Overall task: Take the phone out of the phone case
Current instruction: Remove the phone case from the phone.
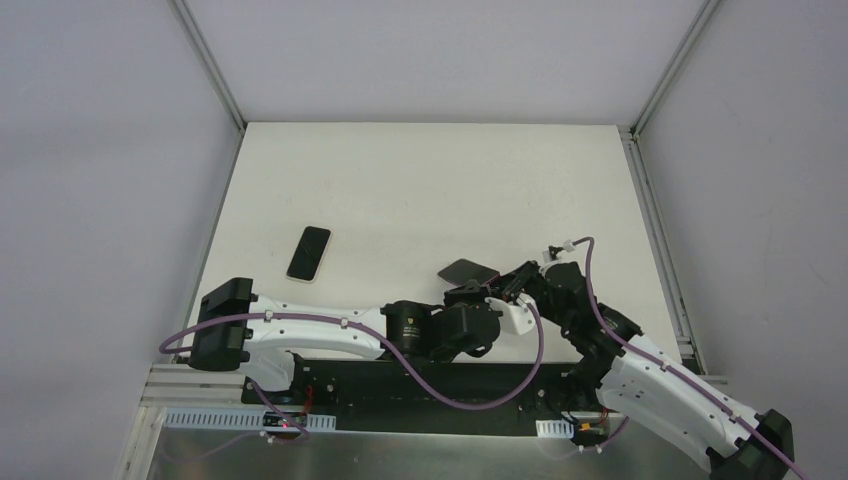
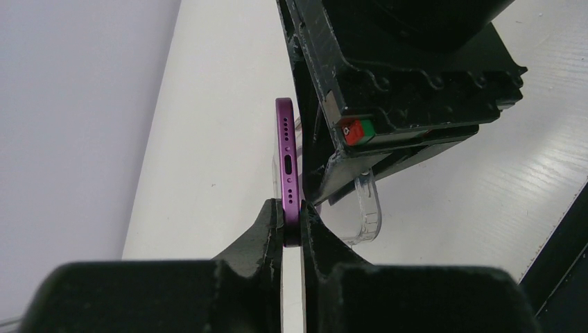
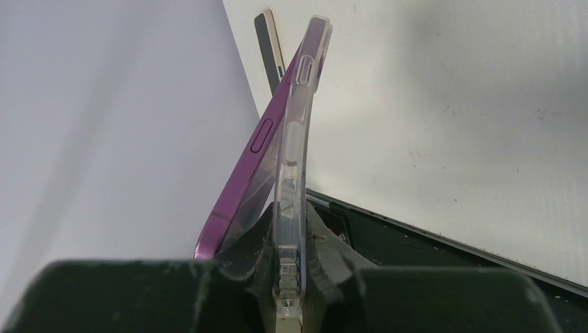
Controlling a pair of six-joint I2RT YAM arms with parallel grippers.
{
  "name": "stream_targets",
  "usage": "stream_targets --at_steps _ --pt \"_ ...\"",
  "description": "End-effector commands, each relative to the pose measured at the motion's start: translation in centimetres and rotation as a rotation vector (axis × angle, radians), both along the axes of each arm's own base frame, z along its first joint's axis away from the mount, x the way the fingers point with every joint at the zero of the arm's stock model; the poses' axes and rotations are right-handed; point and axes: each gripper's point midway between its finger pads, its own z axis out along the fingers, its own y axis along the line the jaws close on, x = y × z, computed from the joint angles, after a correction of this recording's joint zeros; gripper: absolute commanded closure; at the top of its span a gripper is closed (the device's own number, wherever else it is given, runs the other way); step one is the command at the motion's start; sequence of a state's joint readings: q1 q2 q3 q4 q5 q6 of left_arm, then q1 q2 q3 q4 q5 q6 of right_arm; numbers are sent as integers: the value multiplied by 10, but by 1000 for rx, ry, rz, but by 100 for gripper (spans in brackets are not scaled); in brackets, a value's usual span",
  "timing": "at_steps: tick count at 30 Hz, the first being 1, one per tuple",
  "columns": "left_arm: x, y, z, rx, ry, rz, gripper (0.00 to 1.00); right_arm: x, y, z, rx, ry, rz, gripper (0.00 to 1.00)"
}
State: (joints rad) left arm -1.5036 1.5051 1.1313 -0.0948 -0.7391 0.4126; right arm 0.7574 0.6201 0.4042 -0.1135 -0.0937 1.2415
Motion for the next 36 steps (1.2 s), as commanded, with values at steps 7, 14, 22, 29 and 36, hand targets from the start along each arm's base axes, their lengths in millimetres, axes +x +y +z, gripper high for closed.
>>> stream_targets --at_steps 7,14,22,29,36 --pt "9 12 45 -135 -30 69 100 4 0 46 77 -126 -7 100" --pt "11 28 66 -202 -47 106 100 6 -5 39 51 -129 -27 100" --pt "8 47 91 -268 -61 108 100 5 -11 31 24 -135 -43 100" --pt "7 75 109 -327 -76 121 100 6 -29 20 -71 -169 -80 100" --pt "6 118 93 -345 -89 141 100 26 -94 3 -426 -305 -255 100"
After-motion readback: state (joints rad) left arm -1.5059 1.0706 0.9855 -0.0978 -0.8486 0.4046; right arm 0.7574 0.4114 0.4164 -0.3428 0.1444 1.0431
